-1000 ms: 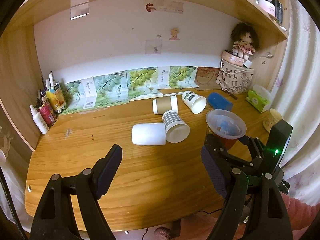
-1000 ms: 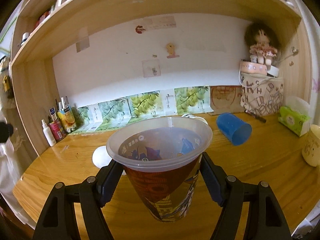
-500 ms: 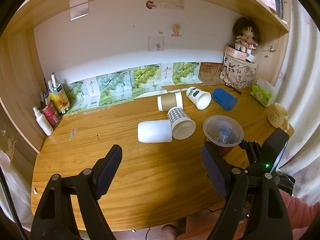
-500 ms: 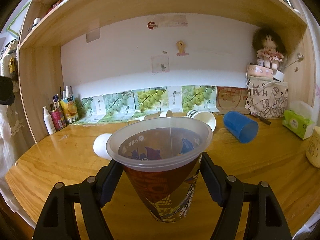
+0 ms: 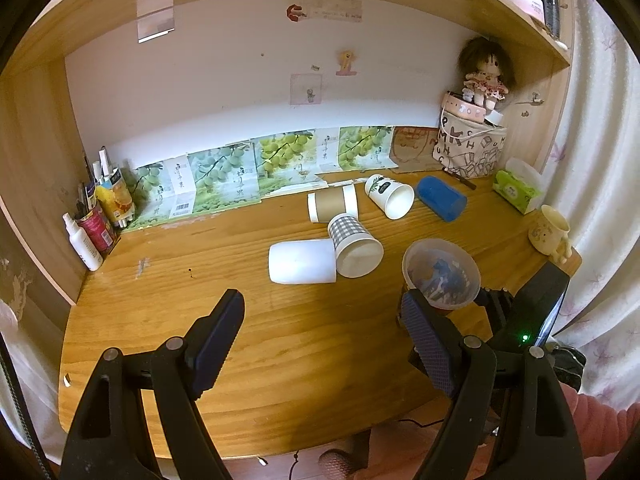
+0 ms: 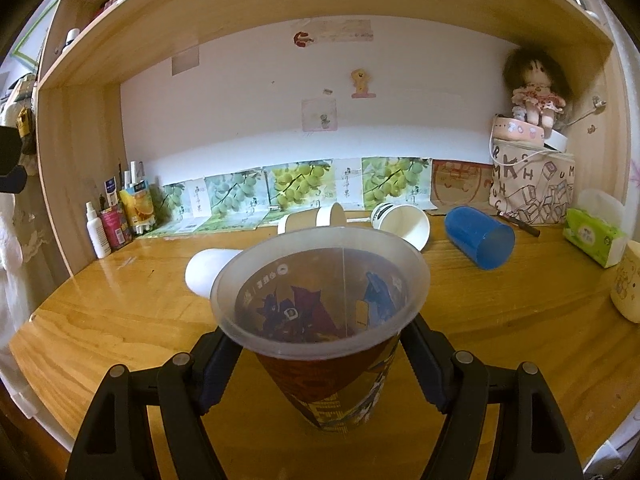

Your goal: Flip cup upright

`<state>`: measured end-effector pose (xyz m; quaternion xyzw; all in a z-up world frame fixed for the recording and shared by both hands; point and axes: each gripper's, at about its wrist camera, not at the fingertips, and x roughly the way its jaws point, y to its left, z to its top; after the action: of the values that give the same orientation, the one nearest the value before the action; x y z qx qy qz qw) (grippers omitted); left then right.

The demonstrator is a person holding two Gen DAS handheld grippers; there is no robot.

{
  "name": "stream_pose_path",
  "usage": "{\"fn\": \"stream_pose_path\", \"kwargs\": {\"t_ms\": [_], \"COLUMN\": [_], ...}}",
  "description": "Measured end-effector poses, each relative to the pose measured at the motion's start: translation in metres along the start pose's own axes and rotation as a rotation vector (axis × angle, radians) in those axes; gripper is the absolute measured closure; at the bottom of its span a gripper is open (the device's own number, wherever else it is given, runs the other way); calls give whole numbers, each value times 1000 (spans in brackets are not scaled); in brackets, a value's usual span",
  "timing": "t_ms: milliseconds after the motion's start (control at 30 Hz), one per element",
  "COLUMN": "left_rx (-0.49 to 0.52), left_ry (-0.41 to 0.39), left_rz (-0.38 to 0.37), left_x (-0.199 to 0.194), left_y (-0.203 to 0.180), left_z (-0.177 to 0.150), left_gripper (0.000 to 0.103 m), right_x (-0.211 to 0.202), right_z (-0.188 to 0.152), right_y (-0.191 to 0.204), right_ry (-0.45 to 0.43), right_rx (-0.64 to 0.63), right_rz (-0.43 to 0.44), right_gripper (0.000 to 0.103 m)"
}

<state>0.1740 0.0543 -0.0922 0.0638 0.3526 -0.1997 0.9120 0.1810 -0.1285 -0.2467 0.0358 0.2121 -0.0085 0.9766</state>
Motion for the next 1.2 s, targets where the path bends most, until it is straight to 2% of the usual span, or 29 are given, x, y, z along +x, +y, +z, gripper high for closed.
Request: {"fn": "stream_pose_path", "kwargs": {"t_ms": [233,433,700,1100,1200], "left_rx": [-30,-78,-204,-346,-363], "left_ry": [13,37,49,121,127], "left_rz": [-10,-13,6,47,70], "left_x": [-7,-12,-18,-21,-28], "left_y": [1,2,4,-26,-38], "left_z": [-10,-24,-35,-29,-28], "left_gripper": [19,19,19,19,13], "right_x": [-8,-8,-25,-83,-99], "right_z": [-1,-6,-9,44,58], "right_y": [2,1,-10,-45,-50], "right_ry": [25,98,206,329,386], "right_rx": [-13,-10,7,23,23], "right_rz": [13,32,62,59,71], "right_gripper": [26,23,21,14,13]}}
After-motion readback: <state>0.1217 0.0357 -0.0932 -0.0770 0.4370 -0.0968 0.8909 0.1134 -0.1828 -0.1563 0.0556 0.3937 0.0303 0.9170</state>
